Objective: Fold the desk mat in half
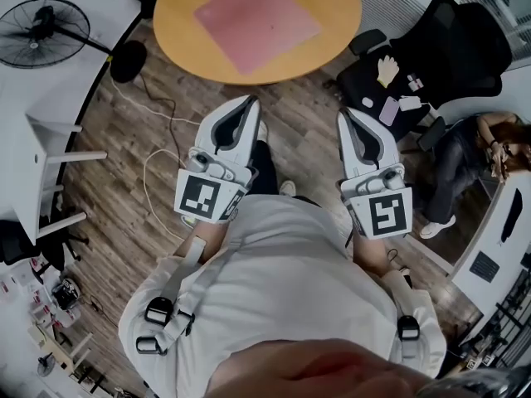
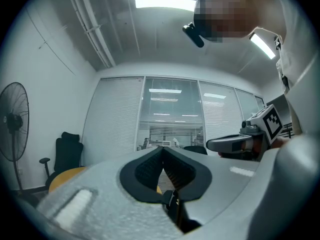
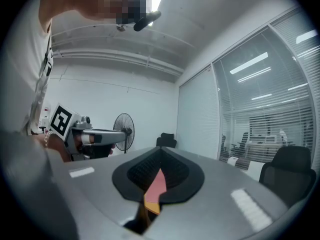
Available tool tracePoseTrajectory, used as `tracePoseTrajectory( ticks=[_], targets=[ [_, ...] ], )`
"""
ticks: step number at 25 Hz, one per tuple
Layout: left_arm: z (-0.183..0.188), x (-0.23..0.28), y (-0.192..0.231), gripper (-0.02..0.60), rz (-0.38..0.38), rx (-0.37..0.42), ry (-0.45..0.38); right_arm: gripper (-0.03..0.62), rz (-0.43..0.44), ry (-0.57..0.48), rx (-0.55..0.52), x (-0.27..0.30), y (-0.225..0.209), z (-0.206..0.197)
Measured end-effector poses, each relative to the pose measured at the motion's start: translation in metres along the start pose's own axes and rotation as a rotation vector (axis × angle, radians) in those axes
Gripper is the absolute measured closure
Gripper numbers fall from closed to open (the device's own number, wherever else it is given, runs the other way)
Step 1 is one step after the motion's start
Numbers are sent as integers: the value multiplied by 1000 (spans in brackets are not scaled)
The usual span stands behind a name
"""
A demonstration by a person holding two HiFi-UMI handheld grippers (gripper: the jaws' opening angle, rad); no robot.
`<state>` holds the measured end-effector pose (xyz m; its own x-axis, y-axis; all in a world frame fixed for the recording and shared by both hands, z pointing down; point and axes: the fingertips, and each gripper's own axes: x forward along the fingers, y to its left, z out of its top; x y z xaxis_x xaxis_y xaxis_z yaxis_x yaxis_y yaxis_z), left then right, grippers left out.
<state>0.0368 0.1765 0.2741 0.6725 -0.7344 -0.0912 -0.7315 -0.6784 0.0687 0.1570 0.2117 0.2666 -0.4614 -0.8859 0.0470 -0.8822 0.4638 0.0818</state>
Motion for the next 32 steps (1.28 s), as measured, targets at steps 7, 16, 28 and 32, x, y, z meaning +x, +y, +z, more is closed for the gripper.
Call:
tracePoseTrajectory(
  ticks=[7,16,28,32],
  targets=[
    [-6,49,73,577,2,-16,2,589,6,19,-3,83,-20,-4],
    [-11,107,184,577,5,-41,8,589,21,61,-36,206,-40,-10],
    [-15,186,292,575,-28,-50,8,589,0,69,-77,334,-72,-7],
    [-19,200,317,577,-36,-58,6,589,-12,73,-73,361,-78,-9]
  ],
)
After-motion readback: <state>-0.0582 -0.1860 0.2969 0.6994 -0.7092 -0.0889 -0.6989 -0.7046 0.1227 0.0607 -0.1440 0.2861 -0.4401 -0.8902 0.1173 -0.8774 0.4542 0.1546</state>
